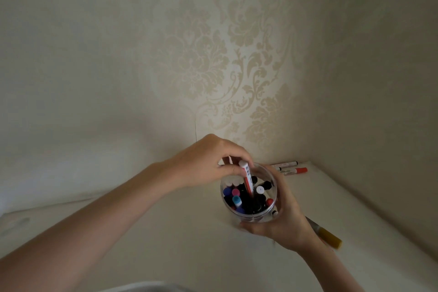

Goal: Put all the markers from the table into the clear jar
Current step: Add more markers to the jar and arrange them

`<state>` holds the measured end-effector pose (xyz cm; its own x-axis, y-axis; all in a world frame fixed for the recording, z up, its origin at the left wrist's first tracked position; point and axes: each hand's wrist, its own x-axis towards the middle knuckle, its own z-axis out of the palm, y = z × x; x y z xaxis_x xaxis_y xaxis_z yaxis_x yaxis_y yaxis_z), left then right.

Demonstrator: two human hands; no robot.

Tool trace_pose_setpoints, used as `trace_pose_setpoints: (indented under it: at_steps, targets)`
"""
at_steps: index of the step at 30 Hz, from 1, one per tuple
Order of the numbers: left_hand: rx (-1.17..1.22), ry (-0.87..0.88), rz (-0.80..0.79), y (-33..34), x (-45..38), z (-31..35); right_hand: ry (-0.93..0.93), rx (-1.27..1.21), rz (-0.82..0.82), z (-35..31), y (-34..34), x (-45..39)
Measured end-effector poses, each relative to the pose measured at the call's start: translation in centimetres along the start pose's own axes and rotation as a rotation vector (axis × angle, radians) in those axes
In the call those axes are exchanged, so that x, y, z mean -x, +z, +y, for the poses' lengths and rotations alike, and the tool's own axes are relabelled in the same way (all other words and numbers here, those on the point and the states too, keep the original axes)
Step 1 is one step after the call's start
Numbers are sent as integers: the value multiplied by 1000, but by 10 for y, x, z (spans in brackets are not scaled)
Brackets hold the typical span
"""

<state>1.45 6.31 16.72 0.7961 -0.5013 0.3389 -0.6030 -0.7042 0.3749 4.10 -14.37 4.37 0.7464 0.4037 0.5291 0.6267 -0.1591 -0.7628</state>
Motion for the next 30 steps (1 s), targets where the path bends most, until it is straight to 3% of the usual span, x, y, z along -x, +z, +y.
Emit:
trace_pose_setpoints:
  at_steps: [5, 8, 12, 14, 16, 20, 23, 30]
  targets:
    - [-326, 152, -95, 32, 4, -1, -1, -17, -37, -1, 2, 2]
    - [-277, 204, -12, 39, 2, -3, 8, -44, -12, 3, -2, -1]
    - [4, 87, 400, 23, 4, -9, 41, -94, 48, 8, -6, 2]
    - [16, 49, 503, 19, 11, -16, 10, -66, 48, 9, -2, 7]
    - [-31, 26, 434, 22, 18, -24, -5, -79, 75, 9, 3, 10]
    - [-24, -33, 131, 33, 27, -30, -12, -44, 26, 4, 13, 7]
    - [-183, -45, -22, 40, 30, -27, -15, -33, -8, 4, 17, 5]
    - [20, -178, -72, 46, 31, -15, 4, 43, -46, 4, 9, 4]
